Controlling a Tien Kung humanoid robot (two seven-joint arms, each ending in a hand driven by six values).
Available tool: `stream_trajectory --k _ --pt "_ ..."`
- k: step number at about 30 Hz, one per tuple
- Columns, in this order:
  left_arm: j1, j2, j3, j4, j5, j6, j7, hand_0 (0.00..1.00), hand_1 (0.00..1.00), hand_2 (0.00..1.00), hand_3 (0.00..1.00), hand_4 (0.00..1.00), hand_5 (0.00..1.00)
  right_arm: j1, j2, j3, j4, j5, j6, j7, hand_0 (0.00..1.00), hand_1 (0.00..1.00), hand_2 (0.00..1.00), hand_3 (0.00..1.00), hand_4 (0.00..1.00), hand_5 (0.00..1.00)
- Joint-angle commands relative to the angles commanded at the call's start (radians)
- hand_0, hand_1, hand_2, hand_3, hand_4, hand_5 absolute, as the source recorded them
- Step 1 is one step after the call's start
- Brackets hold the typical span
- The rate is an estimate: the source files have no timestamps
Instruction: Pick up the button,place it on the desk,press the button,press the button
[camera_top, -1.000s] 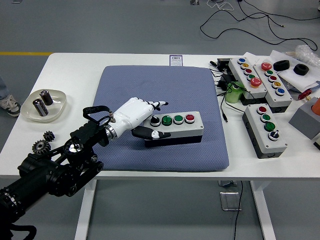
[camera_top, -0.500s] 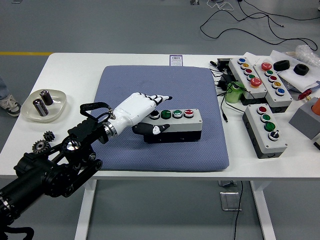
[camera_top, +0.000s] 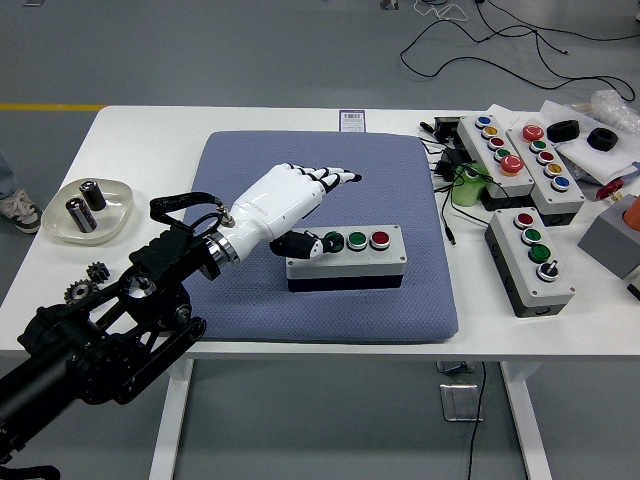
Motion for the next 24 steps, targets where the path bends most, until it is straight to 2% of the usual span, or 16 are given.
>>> stream_trajectory --k 5,6,10,11,12,17,18,23,24 --pt "-0.006 -0.007 0.028 -0.055 -0.079 -0.049 0.087 0.188 0.021 0.105 0.69 0.779 0.998 0.0 0.0 -0.001 0.0 0.0 0.0 0.0 0.674 0.654 0.68 0.626 0.31 0.172" --pt "-0.008 -0.01 0.036 -0.06 -0.09 -0.054 0.106 0.126 0.002 0.044 0.644 0.633 0.998 0.0 0.0 -0.001 0.0 0.001 0.0 -0.001 0.673 0.654 0.679 0.627 0.309 0.17" --pt "-0.013 -0.019 0.066 -0.059 -0.113 -0.088 0.162 0.126 0.002 0.044 0.644 0.633 0.998 0.001 0.001 -0.004 0.0 0.002 0.0 -0.001 0.673 0.654 0.679 0.627 0.309 0.17" --pt "-0.013 -0.021 0.074 -0.056 -0.12 -0.097 0.169 0.126 0.002 0.044 0.644 0.633 0.998 0.001 0.001 -0.005 0.0 0.004 0.0 -0.002 0.673 0.654 0.679 0.627 0.309 0.17" --pt "-0.014 -0.021 0.077 -0.055 -0.123 -0.101 0.172 0.036 0.002 0.034 0.642 0.606 0.921 0.001 0.001 -0.005 0.0 0.005 0.0 -0.002 0.673 0.654 0.679 0.627 0.309 0.17" --pt "-0.017 -0.035 0.109 -0.034 -0.135 -0.12 0.214 0.036 0.002 0.034 0.642 0.606 0.921 0.0 -0.001 -0.006 0.0 0.006 0.0 -0.001 0.673 0.654 0.679 0.627 0.309 0.17" --pt "-0.019 -0.039 0.113 -0.028 -0.129 -0.125 0.223 0.017 0.002 0.028 0.647 0.588 0.836 -0.001 -0.001 -0.005 0.0 0.004 0.0 -0.001 0.674 0.653 0.678 0.626 0.308 0.17" --pt "-0.024 -0.047 0.123 -0.007 -0.112 -0.143 0.237 0.017 0.002 0.028 0.647 0.588 0.836 -0.002 -0.001 -0.004 0.0 0.001 0.0 -0.002 0.674 0.653 0.678 0.626 0.308 0.17" --pt "-0.025 -0.047 0.125 -0.004 -0.111 -0.145 0.239 0.018 0.002 0.028 0.651 0.583 0.811 -0.002 -0.001 -0.003 0.0 0.001 0.0 -0.002 0.674 0.653 0.678 0.626 0.308 0.17"
